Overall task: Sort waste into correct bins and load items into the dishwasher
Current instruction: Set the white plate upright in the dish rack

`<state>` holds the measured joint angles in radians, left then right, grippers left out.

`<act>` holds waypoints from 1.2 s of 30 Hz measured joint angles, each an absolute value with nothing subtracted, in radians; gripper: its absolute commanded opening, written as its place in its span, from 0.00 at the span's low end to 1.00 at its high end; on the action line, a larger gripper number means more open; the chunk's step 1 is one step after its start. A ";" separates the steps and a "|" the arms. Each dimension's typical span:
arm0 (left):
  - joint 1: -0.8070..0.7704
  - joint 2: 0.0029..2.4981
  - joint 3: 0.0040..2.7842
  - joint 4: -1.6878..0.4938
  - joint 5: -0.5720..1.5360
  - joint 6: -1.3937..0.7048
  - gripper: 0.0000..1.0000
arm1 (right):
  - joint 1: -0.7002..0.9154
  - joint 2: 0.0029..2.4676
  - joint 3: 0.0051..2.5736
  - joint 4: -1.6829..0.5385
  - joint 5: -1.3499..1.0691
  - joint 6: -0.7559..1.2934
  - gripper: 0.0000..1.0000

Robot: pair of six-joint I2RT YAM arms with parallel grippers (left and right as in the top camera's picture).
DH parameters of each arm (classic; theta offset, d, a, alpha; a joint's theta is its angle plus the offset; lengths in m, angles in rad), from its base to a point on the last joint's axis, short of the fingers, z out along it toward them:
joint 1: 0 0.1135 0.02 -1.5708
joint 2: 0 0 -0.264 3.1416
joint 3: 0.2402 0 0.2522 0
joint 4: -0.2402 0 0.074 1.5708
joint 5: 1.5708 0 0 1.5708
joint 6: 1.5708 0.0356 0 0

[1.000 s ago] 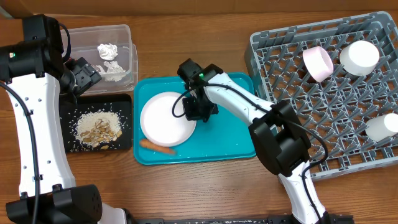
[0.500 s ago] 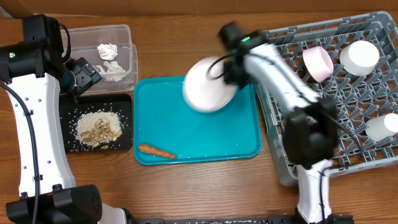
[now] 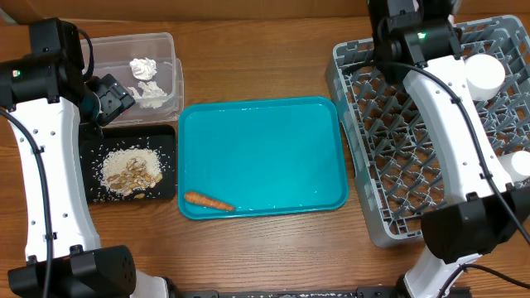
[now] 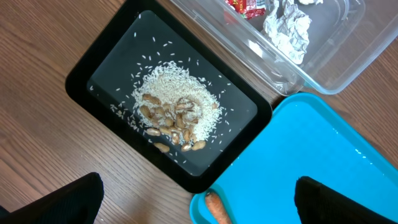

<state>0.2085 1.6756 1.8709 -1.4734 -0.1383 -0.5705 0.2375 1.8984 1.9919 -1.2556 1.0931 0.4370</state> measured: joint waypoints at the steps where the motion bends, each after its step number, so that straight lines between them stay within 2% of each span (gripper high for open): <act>1: 0.208 1.676 1.871 -1.473 -0.139 -0.571 1.00 | 0.236 1.902 1.971 -1.256 1.134 0.451 0.04; 10: 0.208 1.676 1.871 -1.473 -0.135 -0.570 1.00 | 0.229 1.925 1.718 -1.203 1.273 0.550 0.04; 24: 0.208 1.676 1.871 -1.470 -0.108 -0.570 1.00 | 0.328 1.925 1.626 -1.232 1.161 0.665 0.05; 25: 0.208 1.676 1.871 -1.470 -0.108 -0.570 1.00 | 0.342 1.925 1.626 -1.233 1.156 0.669 0.25; 26: 0.208 1.676 1.871 -1.469 -0.108 -0.570 1.00 | 0.359 1.925 1.626 -1.237 1.146 0.678 0.51; 28: 0.208 1.676 1.871 -1.469 -0.107 -0.570 1.00 | 0.399 1.925 1.626 -1.243 1.125 0.684 0.87; 30: 0.208 1.676 1.871 -1.469 -0.107 -0.570 1.00 | 0.439 1.925 1.626 -1.252 1.109 0.687 0.98; 36: 0.208 1.676 1.871 -1.469 -0.105 -0.570 1.00 | 0.468 1.924 1.626 -1.272 1.053 0.692 1.00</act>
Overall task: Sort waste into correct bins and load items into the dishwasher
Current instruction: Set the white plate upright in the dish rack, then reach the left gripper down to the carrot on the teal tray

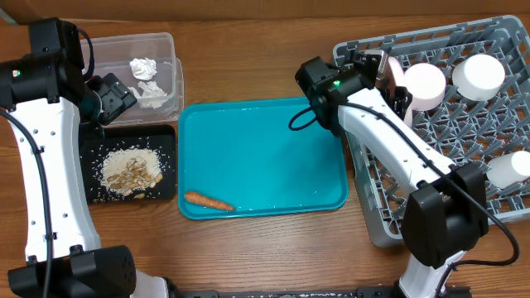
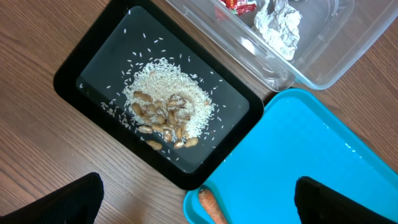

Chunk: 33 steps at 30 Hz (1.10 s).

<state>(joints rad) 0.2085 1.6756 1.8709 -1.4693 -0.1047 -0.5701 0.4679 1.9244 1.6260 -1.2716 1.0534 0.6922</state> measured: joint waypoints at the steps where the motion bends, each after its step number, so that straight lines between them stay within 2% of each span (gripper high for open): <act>1: 0.208 1.676 1.871 -1.469 -0.105 -0.570 1.00 | 0.464 1.922 1.626 -1.271 1.045 0.693 1.00; 8: 0.208 1.676 1.871 -1.481 -0.051 -0.562 1.00 | 0.450 1.805 1.631 -1.229 0.913 0.652 1.00; 14: 0.175 1.676 1.871 -1.511 -0.005 -0.548 1.00 | 0.351 1.629 1.655 -1.105 0.519 0.408 1.00; 20: 0.058 1.676 1.801 -1.541 0.036 -0.552 1.00 | 0.173 1.562 1.657 -1.156 0.141 0.211 1.00; 27: -0.108 1.676 1.574 -1.500 0.088 -0.686 1.00 | 0.023 1.562 1.657 -1.220 0.017 0.156 1.00; 33: -0.216 1.676 1.343 -1.332 0.136 -0.837 1.00 | -0.051 1.562 1.657 -1.259 -0.010 0.157 1.00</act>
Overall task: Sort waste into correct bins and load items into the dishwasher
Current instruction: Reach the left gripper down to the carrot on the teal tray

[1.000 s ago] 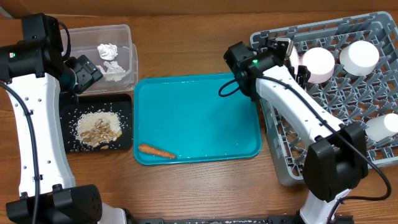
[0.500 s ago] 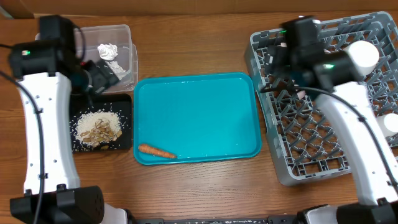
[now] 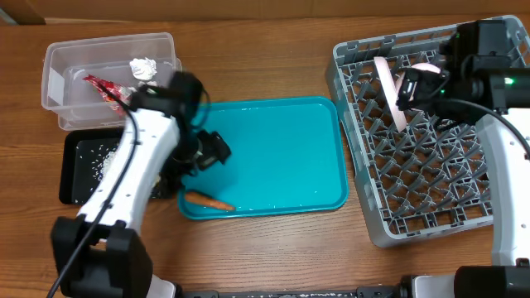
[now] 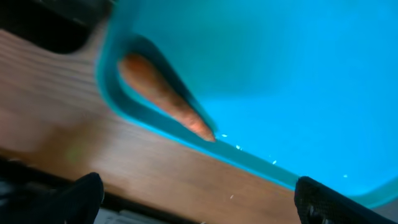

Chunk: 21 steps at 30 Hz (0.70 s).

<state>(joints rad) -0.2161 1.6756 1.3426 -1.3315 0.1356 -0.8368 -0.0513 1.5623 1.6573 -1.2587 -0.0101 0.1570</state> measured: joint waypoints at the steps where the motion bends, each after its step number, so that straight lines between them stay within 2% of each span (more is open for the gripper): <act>1: -0.229 1.676 1.309 -1.299 0.141 -0.853 1.00 | -0.055 1.562 1.657 -1.263 -0.013 0.157 1.00; 18: -0.259 1.676 0.931 -0.873 0.165 -0.978 1.00 | -0.059 1.562 1.657 -1.277 -0.045 0.163 1.00; 19: -0.259 1.676 0.920 -0.862 0.160 -0.982 0.98 | -0.059 1.562 1.657 -1.276 -0.045 0.164 1.00; 21: -0.258 1.676 0.904 -0.847 0.145 -0.997 0.88 | -0.059 1.562 1.657 -1.277 -0.045 0.164 1.00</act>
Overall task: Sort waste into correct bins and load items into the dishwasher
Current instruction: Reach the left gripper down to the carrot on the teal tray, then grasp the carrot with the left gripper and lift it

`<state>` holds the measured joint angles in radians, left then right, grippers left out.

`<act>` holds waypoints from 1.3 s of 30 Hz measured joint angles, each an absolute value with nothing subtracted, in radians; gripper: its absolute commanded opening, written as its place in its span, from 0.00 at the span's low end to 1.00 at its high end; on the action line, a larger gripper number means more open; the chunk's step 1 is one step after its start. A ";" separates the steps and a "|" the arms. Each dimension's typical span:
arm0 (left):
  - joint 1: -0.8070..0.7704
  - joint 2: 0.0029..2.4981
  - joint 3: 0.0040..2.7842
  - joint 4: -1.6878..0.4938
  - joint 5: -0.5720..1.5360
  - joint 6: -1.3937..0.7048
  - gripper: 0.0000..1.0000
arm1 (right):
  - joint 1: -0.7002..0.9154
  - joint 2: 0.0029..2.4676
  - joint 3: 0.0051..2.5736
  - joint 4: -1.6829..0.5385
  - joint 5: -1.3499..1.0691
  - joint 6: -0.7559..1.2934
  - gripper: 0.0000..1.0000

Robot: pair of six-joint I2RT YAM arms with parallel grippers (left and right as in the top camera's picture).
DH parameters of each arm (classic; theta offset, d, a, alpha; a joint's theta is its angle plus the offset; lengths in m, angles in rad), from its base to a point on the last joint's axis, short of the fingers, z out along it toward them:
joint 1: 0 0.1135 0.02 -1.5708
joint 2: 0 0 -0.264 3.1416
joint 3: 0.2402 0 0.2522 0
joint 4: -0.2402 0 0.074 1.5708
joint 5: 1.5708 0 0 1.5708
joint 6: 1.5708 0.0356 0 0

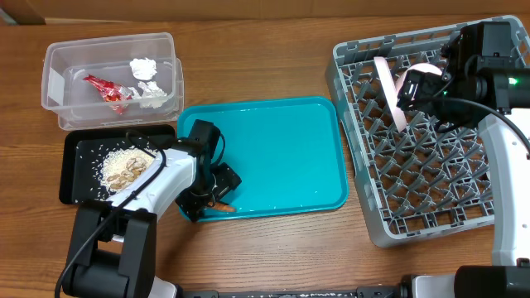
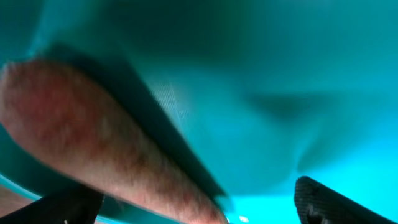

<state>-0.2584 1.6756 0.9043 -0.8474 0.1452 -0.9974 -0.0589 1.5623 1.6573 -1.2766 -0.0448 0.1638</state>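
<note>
An orange carrot (image 1: 225, 207) lies in the front left corner of the teal tray (image 1: 281, 124). My left gripper (image 1: 214, 199) is down on it. In the left wrist view the carrot (image 2: 106, 149) fills the frame, and the left gripper (image 2: 199, 208) is open with its fingers (image 2: 326, 199) on either side of it. My right gripper (image 1: 414, 87) hovers over the back of the grey dish rack (image 1: 356, 74), next to an upright pink plate (image 1: 384, 83). Whether it holds anything cannot be told.
A black tray (image 1: 83, 145) with rice and peanuts sits left of the teal tray. Behind it stands a clear plastic bin (image 1: 54, 74) holding a red wrapper and crumpled tissue. The dish rack takes up the right side of the wooden table.
My left gripper was a little above the carrot at the tray's front left. Now it is lower, with the carrot between its open fingers. The right arm has not moved.
My left gripper was open above the black tray and clear bin at the two oldest moments, while the right arm shifted over the rack, which held white cups. Then the left gripper was over the carrot, the rack showing a pink plate. Now it straddles the carrot.
</note>
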 measured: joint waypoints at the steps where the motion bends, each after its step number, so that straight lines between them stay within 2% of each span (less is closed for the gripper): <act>1: -0.259 1.676 0.897 -0.844 0.134 -1.000 0.83 | -0.059 1.562 1.657 -1.276 -0.045 0.164 1.00; 2: -0.259 1.676 0.890 -0.838 0.123 -1.005 0.79 | -0.059 1.562 1.657 -1.276 -0.045 0.164 1.00; 7: -0.260 1.671 0.884 -0.811 0.092 -1.019 0.41 | -0.059 1.562 1.657 -1.276 -0.045 0.164 1.00; 14: -0.260 1.666 0.884 -0.784 0.055 -1.021 0.04 | -0.059 1.562 1.657 -1.276 -0.045 0.164 1.00; 19: -0.247 1.665 0.889 -0.793 0.042 -1.005 0.04 | -0.059 1.562 1.657 -1.276 -0.045 0.164 1.00; 24: -0.168 1.665 0.973 -0.875 0.024 -0.954 0.04 | -0.059 1.562 1.657 -1.276 -0.045 0.164 1.00; 32: 0.019 1.627 1.190 -0.942 -0.023 -0.856 0.04 | -0.059 1.562 1.657 -1.290 -0.045 0.164 1.00; 39: 0.232 1.618 1.220 -0.944 -0.089 -0.827 0.04 | -0.059 1.562 1.657 -1.300 -0.045 0.164 1.00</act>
<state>0.2317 1.6176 1.2201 -0.9436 -0.0887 -0.8272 -0.0589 1.5623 1.6573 -1.2999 -0.0448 0.1642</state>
